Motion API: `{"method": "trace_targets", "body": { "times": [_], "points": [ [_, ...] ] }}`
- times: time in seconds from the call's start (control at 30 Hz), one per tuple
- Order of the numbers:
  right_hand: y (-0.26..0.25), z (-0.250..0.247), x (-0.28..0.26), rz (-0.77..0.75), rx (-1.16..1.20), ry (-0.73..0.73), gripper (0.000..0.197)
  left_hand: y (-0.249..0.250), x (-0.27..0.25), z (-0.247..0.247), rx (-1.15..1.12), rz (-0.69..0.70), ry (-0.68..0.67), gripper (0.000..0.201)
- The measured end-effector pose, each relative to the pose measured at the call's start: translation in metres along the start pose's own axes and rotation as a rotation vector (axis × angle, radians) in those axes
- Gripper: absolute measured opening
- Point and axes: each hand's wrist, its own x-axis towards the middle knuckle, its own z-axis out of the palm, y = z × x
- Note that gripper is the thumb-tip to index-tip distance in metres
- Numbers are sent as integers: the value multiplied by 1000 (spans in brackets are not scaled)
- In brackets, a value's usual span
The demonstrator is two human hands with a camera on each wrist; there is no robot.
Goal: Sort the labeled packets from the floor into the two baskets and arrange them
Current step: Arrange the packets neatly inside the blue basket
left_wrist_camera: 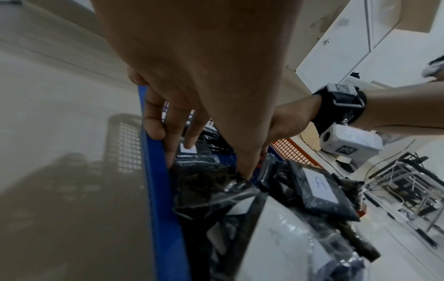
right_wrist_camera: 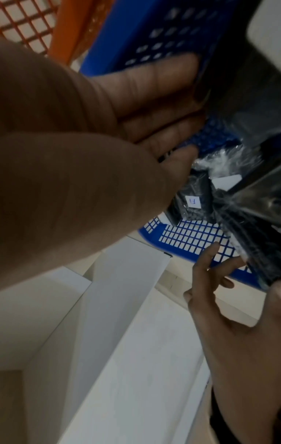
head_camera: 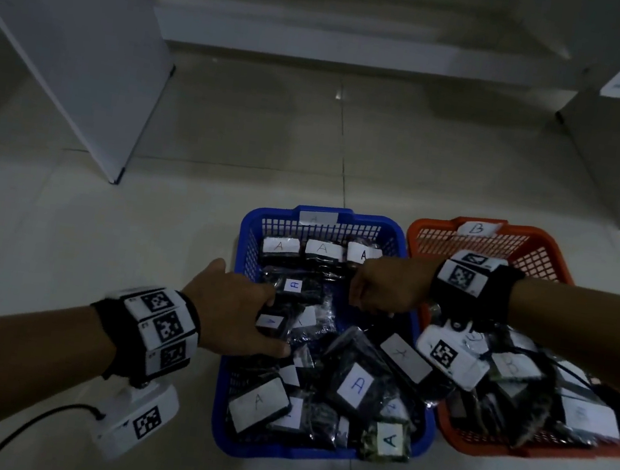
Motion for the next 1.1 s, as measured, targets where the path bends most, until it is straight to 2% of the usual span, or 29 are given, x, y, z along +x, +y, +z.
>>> {"method": "trace_targets", "body": {
  "times": [0.13,0.27,0.47,0.6,0.67,0.77,0.97,1.03,1.1],
  "points": [
    [2,-8,-2,-11,70,25,24,13,-1,-2,-1,-92,6,86],
    [8,-18,-4,11,152,77,25,17,-4,-8,-98,-133,8,70],
    [-12,3,18,75,213,-91,49,8,-4,-26,-156,-101,-25,54],
    [-14,10,29,81,232,-108,47,0,-5,-23,-209,-71,-11,51],
    [-13,10,31,70,235,-116,42,-3,-4,-18,-236,-56,42,48],
    [-9,12,32,36,265,-80,31,-7,-3,-17,-247,-55,116,44],
    [0,-8,18,25,285,8,21,-12,0,-27,-285,-36,179,41],
    [-1,-20,6,-17,226,91,11,-11,4,-32,-319,16,200,37],
    [-4,-28,-7,-78,121,230,17,-7,10,-37,-339,81,240,36]
  ]
}}
